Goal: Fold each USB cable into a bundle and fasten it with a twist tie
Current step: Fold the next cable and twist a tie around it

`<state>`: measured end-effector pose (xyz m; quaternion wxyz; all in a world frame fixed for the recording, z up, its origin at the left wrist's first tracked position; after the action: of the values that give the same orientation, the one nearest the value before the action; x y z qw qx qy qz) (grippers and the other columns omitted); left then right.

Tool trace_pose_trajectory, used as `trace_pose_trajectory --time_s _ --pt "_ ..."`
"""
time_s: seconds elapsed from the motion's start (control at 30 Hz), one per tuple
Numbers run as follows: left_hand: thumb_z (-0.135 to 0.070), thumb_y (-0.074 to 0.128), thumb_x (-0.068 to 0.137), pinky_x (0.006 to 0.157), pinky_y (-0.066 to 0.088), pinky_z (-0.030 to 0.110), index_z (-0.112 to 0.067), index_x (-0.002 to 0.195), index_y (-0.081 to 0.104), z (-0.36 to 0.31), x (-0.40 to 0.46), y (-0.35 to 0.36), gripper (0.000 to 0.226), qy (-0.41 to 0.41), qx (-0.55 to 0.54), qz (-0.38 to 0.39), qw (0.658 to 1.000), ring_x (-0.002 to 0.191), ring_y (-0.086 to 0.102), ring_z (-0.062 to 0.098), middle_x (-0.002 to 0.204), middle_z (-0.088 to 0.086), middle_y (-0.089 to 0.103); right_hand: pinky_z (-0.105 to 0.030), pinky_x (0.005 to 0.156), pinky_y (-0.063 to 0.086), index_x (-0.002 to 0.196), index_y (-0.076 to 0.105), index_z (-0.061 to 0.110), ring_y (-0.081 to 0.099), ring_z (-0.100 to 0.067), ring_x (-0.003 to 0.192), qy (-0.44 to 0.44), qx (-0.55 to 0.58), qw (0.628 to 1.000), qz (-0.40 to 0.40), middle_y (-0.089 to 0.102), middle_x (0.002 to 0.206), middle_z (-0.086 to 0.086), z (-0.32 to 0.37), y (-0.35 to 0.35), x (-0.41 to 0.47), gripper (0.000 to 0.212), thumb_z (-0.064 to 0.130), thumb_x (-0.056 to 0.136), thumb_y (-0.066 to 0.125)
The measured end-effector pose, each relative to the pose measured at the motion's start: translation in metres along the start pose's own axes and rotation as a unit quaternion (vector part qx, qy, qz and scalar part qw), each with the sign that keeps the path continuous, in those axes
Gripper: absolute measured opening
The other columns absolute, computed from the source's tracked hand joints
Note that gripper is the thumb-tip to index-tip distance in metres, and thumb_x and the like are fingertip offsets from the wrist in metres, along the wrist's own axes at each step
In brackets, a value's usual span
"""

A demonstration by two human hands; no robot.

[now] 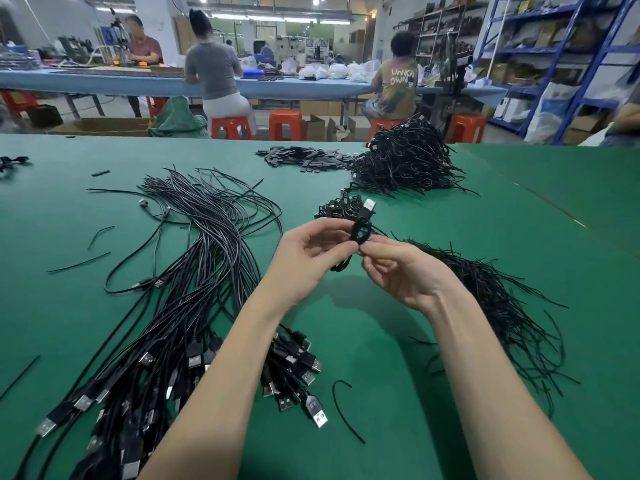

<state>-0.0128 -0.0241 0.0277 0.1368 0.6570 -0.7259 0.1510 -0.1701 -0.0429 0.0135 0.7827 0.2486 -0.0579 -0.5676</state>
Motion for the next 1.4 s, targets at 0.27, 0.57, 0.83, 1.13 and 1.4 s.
trace_pose_trajectory --time_s 0.27,0.57,0.83,1.13,1.4 --pt "-0.009 0.069 0.09 0.067 0.054 0.019 -0.013 0.107 0.068 0.02 0.0 -0.009 0.018 -0.179 -0.211 -0.09 0.957 0.068 0.067 0.009 0.081 0.002 0.075 -0.035 0.073 0.06 0.102 0.073 0.029 0.067 -0.011 0.083 -0.387 -0.531 0.753 -0.035 0.07 0.105 0.016 0.036 0.014 -0.015 0.025 0.016 0.082 0.083" --pt "-0.02 0.078 0.071 0.085 0.05 0.027 -0.01 0.112 0.069 0.024 0.0 -0.006 0.043 -0.189 -0.23 -0.067 0.952 0.078 0.068 0.011 0.096 0.006 0.076 -0.036 0.062 0.056 0.088 0.067 0.04 0.064 -0.004 0.073 -0.418 -0.596 0.677 -0.106 0.066 0.086 0.028 0.031 0.021 -0.018 0.015 0.052 0.08 0.066" --pt "-0.016 0.078 0.07 0.08 0.055 0.023 -0.01 0.106 0.069 0.018 0.0 -0.005 0.038 -0.096 -0.224 -0.096 0.965 0.089 0.071 0.017 0.102 0.01 0.076 -0.017 0.041 0.033 0.06 0.072 0.018 0.046 -0.01 0.045 -0.154 -0.182 0.965 -0.112 0.064 0.063 0.0 0.006 0.022 0.005 0.022 0.011 0.08 0.068" --pt "-0.003 0.07 0.086 0.066 0.055 0.019 -0.006 0.103 0.069 0.019 0.003 -0.017 0.018 -0.152 -0.221 -0.098 0.958 0.069 0.069 0.011 0.083 0.005 0.076 -0.013 0.054 0.042 0.106 0.069 0.031 0.058 -0.011 0.057 -0.269 -0.408 0.871 -0.054 0.073 0.096 0.01 0.016 0.018 -0.002 0.023 0.023 0.087 0.078" --pt "-0.009 0.075 0.079 0.07 0.055 0.019 -0.007 0.104 0.069 0.022 0.001 -0.016 0.026 -0.17 -0.236 -0.085 0.953 0.071 0.068 0.01 0.084 0.004 0.075 -0.033 0.068 0.053 0.085 0.078 0.031 0.062 -0.013 0.061 -0.426 -0.547 0.715 -0.091 0.072 0.085 0.017 0.027 0.019 -0.014 0.005 0.035 0.084 0.08"
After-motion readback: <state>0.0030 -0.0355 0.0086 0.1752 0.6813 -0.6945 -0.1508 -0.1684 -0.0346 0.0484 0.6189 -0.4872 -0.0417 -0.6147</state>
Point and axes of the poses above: each hand's wrist, its own x-axis towards the middle knuckle, its own y-axis out of the palm, z = x × y, the point moved 4 cm from there along x, towards the middle knuckle
